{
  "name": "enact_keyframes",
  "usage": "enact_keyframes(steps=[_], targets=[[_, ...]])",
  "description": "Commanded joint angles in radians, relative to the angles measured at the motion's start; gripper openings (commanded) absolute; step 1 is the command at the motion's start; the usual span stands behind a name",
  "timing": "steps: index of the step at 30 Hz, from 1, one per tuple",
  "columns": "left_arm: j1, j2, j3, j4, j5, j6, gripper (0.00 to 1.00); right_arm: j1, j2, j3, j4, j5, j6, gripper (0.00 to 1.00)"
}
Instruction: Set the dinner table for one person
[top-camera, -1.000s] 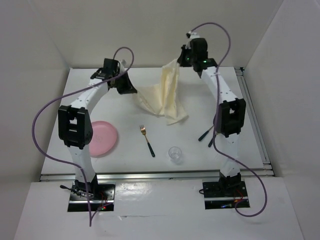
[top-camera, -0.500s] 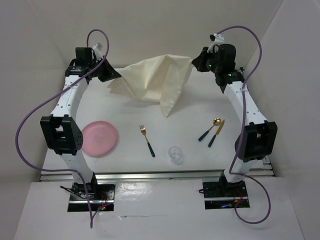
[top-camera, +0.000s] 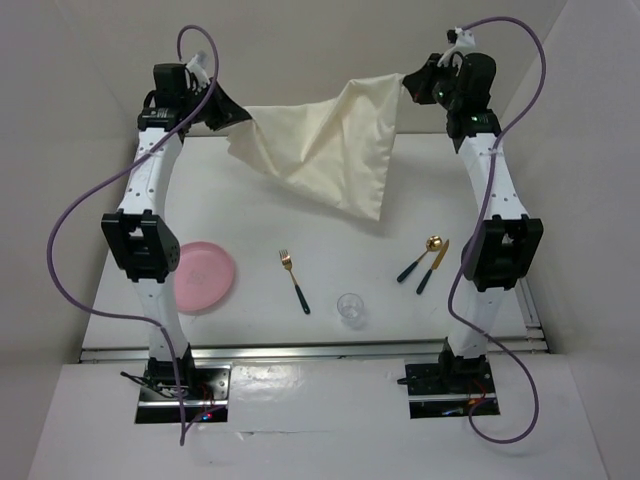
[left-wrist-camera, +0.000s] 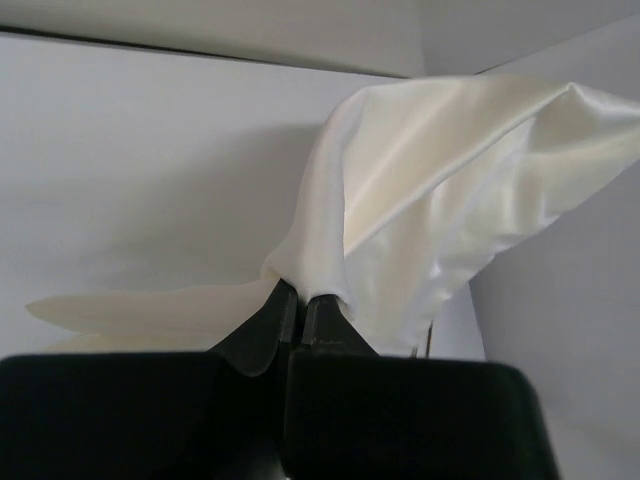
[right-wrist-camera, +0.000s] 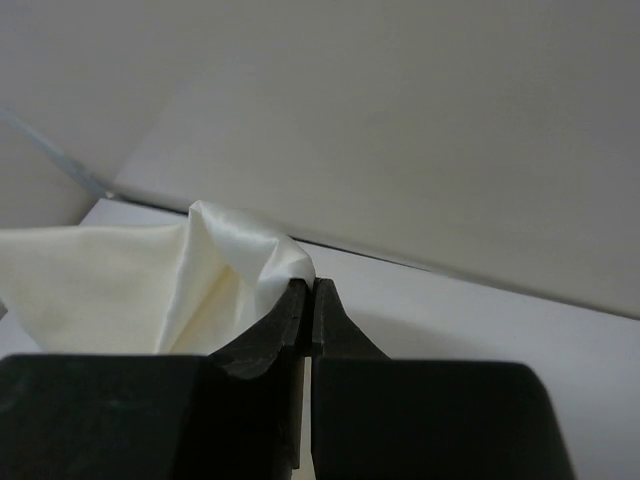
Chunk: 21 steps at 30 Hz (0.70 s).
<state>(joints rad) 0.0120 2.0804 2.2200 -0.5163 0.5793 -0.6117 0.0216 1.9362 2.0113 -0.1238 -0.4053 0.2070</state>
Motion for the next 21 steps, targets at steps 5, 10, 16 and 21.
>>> enact_keyframes(steps=[5, 10, 16, 21], targets=[[0.034, 0.073, 0.038, 0.084, 0.117, -0.057, 0.0, -0.038, -0.122, -0.119, 0.216, -0.142, 0.008, 0.0], [0.083, 0.027, -0.167, 0.055, 0.062, -0.036, 0.72, -0.048, -0.331, -0.595, 0.291, -0.138, -0.008, 0.0], [0.128, 0.056, -0.134, -0.074, -0.012, 0.01, 1.0, -0.048, -0.467, -0.873, 0.216, 0.0, 0.071, 0.97], [0.071, -0.068, -0.299, -0.114, -0.13, 0.078, 0.69, -0.048, -0.49, -0.939, 0.138, 0.068, 0.187, 0.92]])
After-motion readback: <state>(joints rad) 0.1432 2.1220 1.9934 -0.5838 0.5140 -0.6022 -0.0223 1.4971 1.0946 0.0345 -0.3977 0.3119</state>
